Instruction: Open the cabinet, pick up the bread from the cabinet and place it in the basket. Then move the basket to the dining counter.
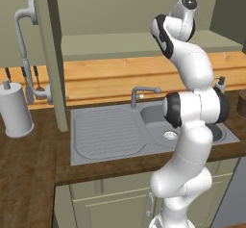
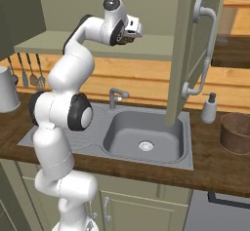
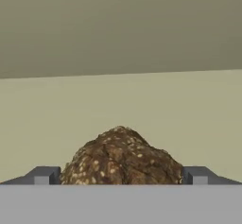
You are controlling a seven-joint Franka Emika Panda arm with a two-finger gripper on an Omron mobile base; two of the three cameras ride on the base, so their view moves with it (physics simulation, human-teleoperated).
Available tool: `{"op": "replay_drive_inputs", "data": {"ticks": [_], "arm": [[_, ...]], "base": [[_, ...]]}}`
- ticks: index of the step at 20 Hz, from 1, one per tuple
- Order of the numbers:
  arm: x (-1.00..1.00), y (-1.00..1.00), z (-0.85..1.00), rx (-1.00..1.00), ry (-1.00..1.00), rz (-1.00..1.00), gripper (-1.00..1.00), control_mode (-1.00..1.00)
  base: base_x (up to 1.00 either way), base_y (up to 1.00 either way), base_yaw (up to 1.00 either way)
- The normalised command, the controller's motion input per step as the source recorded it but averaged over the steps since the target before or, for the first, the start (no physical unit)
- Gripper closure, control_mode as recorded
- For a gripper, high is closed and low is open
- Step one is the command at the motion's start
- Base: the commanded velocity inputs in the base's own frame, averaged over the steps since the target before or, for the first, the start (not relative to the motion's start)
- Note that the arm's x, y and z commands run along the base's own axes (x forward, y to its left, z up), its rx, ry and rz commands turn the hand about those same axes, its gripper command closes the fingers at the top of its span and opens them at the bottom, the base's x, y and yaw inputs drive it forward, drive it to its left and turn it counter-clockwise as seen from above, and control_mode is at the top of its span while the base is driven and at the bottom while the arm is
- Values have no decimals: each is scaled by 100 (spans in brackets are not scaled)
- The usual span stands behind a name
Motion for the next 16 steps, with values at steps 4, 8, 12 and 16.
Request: {"op": "replay_drive_inputs", "data": {"ticks": [4, 8, 12, 16], "arm": [[1, 0, -72, 0, 2, 0, 100, -100], [-15, -8, -57, 1, -3, 0, 100, -100], [-33, -9, -52, 4, -11, 0, 100, -100], [-30, -7, -39, 8, -19, 0, 100, -100]], "base": [[0, 0, 0], [0, 0, 0], [0, 0, 0], [0, 0, 0]]}}
